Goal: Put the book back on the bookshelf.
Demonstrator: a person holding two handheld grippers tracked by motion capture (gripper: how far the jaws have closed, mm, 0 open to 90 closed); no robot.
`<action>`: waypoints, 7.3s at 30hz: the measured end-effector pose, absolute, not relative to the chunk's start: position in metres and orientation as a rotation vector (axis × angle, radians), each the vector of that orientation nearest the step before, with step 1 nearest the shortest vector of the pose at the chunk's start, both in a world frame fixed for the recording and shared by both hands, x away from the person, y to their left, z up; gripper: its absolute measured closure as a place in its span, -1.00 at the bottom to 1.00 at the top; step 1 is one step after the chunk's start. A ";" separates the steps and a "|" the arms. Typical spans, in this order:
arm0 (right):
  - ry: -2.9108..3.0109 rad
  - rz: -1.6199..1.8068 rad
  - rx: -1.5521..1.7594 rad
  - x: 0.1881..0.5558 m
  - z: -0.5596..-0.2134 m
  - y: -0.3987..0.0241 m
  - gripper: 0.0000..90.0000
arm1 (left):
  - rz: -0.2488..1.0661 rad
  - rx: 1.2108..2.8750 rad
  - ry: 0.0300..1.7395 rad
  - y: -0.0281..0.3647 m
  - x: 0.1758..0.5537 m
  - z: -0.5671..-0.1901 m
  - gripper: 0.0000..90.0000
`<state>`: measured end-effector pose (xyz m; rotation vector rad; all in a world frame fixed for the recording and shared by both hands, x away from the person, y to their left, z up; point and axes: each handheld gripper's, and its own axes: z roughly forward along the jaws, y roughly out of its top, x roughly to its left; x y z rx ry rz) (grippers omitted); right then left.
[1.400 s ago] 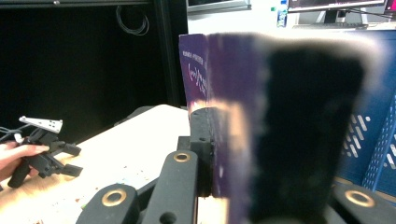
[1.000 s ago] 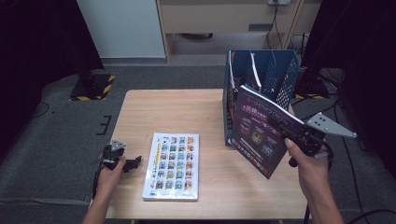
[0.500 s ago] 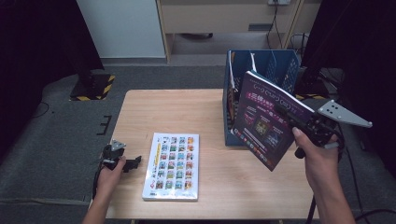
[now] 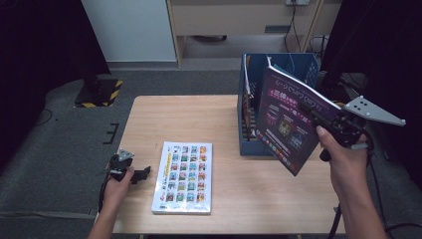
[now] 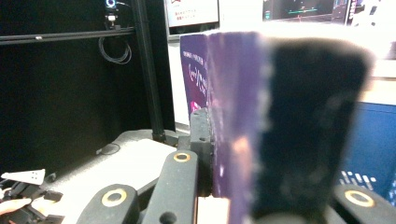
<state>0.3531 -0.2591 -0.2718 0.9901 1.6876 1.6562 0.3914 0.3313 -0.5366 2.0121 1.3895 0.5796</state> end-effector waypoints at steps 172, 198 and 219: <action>1.450 1.290 1.198 0.521 -0.330 -0.222 0.86 | 0.583 2.005 1.412 0.328 0.393 -0.537 -1.00; 1.473 1.319 1.203 0.520 -0.346 -0.227 0.86 | 0.582 2.007 1.410 0.327 0.394 -0.537 -1.00; 1.496 1.333 1.219 0.521 -0.366 -0.226 0.86 | 0.582 2.006 1.411 0.327 0.394 -0.537 -1.00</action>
